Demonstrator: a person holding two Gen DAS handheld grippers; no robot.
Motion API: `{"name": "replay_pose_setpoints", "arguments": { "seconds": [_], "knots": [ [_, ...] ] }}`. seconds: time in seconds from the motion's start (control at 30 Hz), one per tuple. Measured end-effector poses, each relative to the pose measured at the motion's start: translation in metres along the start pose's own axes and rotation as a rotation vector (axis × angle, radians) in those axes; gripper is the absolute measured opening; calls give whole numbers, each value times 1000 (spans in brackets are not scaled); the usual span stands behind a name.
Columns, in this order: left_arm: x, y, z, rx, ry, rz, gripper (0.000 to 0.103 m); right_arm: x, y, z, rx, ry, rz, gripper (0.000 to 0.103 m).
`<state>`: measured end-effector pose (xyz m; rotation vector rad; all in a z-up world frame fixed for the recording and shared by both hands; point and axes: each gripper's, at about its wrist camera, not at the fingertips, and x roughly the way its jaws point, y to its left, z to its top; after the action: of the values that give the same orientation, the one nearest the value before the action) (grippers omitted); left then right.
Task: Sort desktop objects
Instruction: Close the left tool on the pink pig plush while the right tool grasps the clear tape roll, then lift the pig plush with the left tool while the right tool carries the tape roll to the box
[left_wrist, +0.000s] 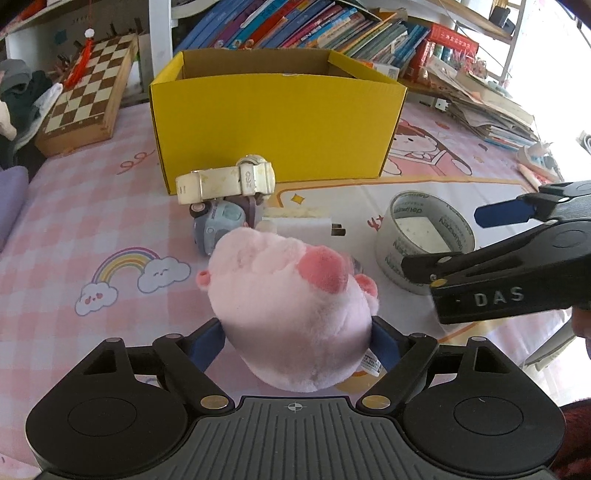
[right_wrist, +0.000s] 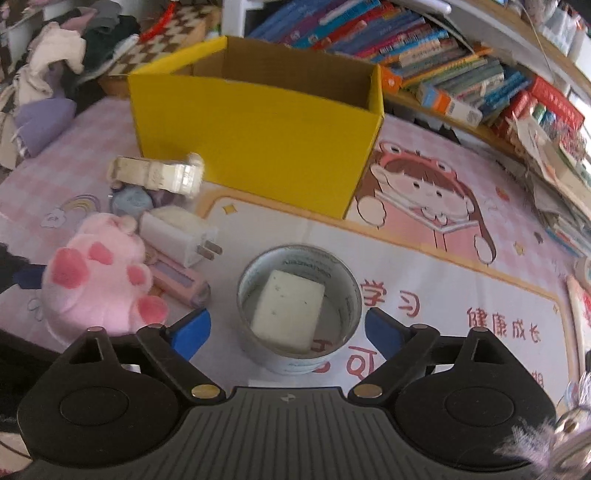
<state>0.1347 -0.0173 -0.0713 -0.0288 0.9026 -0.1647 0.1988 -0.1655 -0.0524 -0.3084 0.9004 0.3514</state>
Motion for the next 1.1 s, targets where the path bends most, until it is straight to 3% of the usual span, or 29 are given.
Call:
{"name": "replay_pose_setpoints", "arguments": {
  "seconds": [0.3, 0.47, 0.73, 1.1],
  "knots": [
    [9, -1, 5, -7, 0, 25, 85, 28, -9, 8, 40, 58, 22, 97],
    [5, 7, 3, -54, -6, 18, 70, 32, -9, 10, 33, 54, 34, 84],
    [-15, 21, 2, -107, -51, 12, 64, 11, -9, 13, 29, -21, 56, 83],
    [-41, 23, 11, -78, -135, 6, 64, -11, -10, 20, 52, -73, 59, 83]
  ]
}}
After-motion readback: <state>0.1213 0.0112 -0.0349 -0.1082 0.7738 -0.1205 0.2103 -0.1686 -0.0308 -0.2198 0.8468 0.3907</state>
